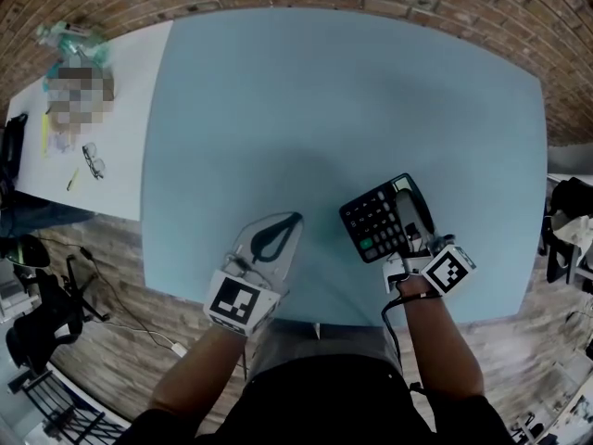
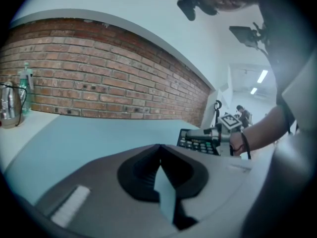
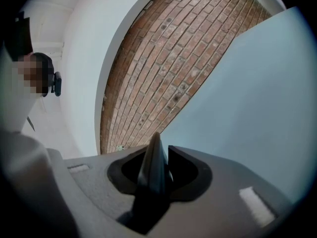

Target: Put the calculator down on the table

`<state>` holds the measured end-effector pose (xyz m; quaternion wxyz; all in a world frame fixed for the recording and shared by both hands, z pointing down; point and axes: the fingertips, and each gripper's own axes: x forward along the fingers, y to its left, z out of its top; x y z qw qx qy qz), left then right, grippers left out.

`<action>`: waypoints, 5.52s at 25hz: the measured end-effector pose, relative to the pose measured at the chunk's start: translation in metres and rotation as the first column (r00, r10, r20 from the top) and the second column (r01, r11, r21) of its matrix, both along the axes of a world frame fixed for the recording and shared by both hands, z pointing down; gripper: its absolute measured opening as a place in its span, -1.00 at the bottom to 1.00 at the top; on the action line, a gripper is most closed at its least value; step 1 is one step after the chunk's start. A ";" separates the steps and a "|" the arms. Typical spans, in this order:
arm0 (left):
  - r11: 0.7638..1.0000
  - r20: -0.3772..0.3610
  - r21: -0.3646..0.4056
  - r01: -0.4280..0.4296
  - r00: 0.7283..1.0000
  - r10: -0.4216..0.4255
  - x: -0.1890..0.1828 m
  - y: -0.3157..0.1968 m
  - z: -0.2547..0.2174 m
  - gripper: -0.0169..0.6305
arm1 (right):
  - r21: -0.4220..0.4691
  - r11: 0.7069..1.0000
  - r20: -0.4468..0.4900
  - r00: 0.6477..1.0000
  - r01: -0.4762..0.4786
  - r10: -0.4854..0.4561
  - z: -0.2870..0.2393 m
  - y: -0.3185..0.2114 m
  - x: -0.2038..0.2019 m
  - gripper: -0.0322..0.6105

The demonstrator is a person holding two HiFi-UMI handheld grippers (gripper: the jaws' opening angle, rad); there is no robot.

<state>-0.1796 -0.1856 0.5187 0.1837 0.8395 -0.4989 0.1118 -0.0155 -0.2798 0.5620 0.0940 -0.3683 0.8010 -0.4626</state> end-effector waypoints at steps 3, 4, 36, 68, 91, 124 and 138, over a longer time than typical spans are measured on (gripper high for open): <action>1.000 -0.024 -0.011 0.012 1.000 -0.012 0.001 -0.006 -0.001 -0.96 | -0.006 1.000 -0.009 1.000 0.004 -0.004 0.005 -0.002 -0.002 -0.59; 1.000 -0.026 -0.013 0.009 1.000 -0.009 0.001 -0.007 0.000 -0.96 | -0.009 1.000 -0.009 1.000 0.005 -0.005 0.007 -0.002 -0.003 -0.59; 0.998 -0.039 -0.039 0.054 0.998 -0.055 -0.036 -0.025 0.006 -0.96 | -0.078 0.997 -0.081 0.996 0.029 -0.035 0.053 -0.012 -0.030 -0.59; 0.985 -0.021 0.022 0.171 0.985 -0.171 -0.050 0.007 -0.022 -0.96 | -0.131 0.990 -0.210 0.975 0.050 -0.077 0.077 -0.006 -0.024 -0.57; 0.992 0.001 0.044 0.114 0.993 -0.115 -0.031 0.032 -0.031 -0.96 | -0.188 0.981 -0.189 0.979 0.047 -0.083 0.079 0.004 -0.020 -0.15; 0.996 -0.001 0.061 0.063 0.998 -0.063 -0.015 0.045 -0.035 -0.96 | -0.166 0.983 -0.319 0.948 -0.076 0.019 0.079 0.029 0.029 -0.12; 0.994 0.036 0.110 -0.019 0.999 0.015 -0.003 0.036 -0.048 -0.96 | -0.045 0.997 -0.489 0.869 0.059 -0.073 0.057 0.054 0.023 -0.12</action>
